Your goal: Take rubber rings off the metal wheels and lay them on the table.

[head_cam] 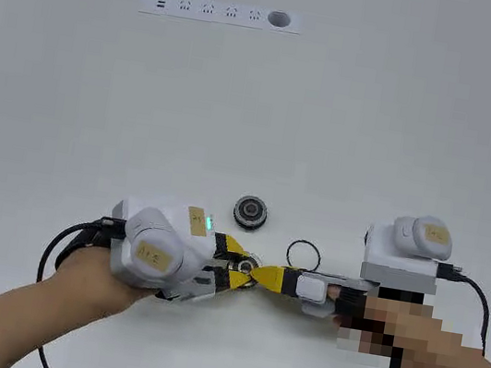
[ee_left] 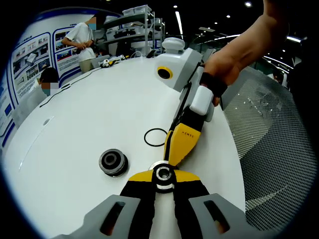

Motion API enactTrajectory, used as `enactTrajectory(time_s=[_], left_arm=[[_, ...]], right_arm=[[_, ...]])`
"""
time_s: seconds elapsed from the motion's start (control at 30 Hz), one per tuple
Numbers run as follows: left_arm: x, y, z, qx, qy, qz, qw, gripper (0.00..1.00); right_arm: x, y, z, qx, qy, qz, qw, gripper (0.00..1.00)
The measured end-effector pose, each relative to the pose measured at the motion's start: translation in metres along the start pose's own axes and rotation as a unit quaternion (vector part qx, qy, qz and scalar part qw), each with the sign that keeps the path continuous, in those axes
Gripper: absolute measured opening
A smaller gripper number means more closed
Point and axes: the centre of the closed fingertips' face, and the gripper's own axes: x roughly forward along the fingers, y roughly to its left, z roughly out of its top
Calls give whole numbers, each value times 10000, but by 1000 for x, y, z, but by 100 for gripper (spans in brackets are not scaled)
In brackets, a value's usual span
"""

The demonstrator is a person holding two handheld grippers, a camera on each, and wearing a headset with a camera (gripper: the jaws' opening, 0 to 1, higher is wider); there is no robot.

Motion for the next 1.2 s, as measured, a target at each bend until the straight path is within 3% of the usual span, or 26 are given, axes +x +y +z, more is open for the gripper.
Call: enactTrajectory(time_s=[0.43,1.2], left_arm=[[0,-1,1,-4,-1,0,10000,12],[0,0,1,13,10,-13,10000,12]], right_arm=[[-3,-6,2,-159,-37,-119,9998,4],[-4,-3,4,-269,-29,-142,9995,2]])
